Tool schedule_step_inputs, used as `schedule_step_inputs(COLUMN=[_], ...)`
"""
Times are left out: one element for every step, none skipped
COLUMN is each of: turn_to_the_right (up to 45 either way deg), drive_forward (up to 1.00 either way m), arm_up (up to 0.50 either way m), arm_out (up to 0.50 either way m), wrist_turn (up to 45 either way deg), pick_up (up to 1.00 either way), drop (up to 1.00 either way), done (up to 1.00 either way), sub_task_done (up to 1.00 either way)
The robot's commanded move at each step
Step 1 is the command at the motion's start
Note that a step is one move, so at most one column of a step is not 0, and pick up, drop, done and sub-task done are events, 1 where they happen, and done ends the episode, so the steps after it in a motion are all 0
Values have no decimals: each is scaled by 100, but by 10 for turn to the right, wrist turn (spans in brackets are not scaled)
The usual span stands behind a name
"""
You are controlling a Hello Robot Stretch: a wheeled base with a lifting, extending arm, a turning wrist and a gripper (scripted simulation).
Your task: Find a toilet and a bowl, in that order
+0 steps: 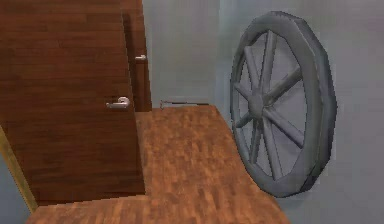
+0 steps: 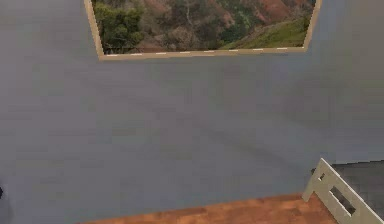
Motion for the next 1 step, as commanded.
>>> schedule_step_inputs(turn_to_the_right=[30], drive_forward=[0], arm_up=[0], arm_out=[0], wrist_turn=[0], pick_up=[0], drop=[0], done=[0], sub_task_done=[0])
